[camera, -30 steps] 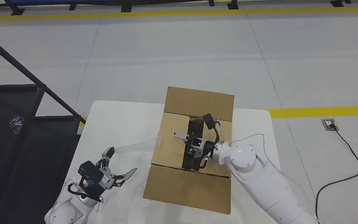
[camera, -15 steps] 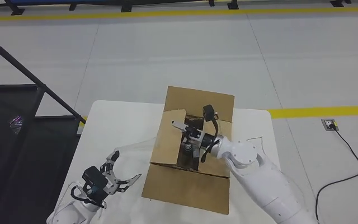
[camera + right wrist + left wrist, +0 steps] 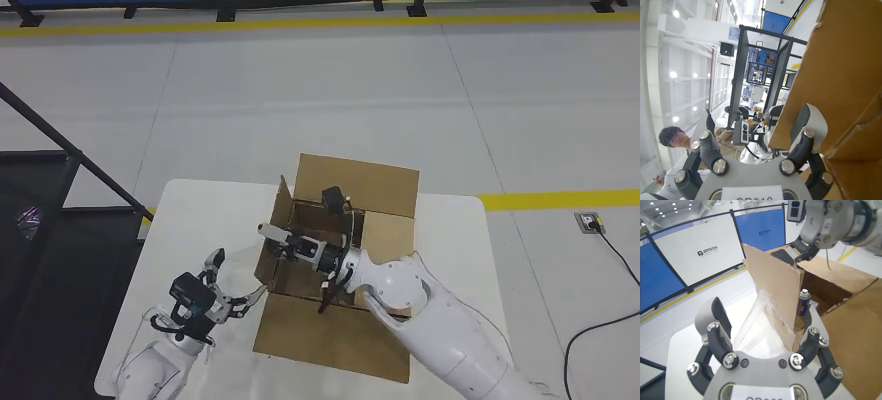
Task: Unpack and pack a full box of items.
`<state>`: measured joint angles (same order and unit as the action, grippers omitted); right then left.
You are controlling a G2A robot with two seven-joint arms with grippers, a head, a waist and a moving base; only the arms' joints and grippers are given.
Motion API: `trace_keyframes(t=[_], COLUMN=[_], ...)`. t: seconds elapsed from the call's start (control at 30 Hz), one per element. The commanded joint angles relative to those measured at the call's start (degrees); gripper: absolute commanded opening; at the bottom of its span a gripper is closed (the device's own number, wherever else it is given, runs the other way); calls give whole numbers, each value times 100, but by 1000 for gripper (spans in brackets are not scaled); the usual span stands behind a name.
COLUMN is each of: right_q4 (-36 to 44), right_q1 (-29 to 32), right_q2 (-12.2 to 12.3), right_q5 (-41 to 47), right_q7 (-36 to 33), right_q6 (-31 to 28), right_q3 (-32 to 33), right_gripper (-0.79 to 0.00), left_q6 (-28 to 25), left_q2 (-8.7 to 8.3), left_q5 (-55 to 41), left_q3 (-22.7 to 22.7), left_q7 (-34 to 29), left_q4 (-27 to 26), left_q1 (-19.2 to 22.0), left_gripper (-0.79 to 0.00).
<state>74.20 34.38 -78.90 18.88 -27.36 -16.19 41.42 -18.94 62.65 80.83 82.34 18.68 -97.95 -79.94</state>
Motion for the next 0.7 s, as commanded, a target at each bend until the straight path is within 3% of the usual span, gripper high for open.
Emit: trace_keyframes(t=[0.0, 0.2, 0.33, 0.47, 0.67], right_q4=[-135, -520, -449, 130, 1554], right_q1=[-74, -252, -119, 346, 1521], right_q2=[-74, -235, -218, -68, 257], right_q5=[44, 247, 256, -93, -664], right_q7=[-144, -478, -546, -447, -498], right_q6=[-209, -500, -955, -1485, -1772], right_q3=[-118, -215, -2, 444, 1365], right_gripper=[0, 0, 0, 0, 0], left_q6=[142, 369, 375, 347, 157], left_q2=[18, 48, 39, 27, 20], left_q5=[-173, -562, -696, -789, -831], left_q3=[15, 154, 358, 545, 604], left_q7=[-94, -219, -208, -288, -489], left_q4=[31, 169, 302, 563, 993], left_q1=[56, 137, 72, 54, 151], left_gripper=[0, 0, 0, 0, 0])
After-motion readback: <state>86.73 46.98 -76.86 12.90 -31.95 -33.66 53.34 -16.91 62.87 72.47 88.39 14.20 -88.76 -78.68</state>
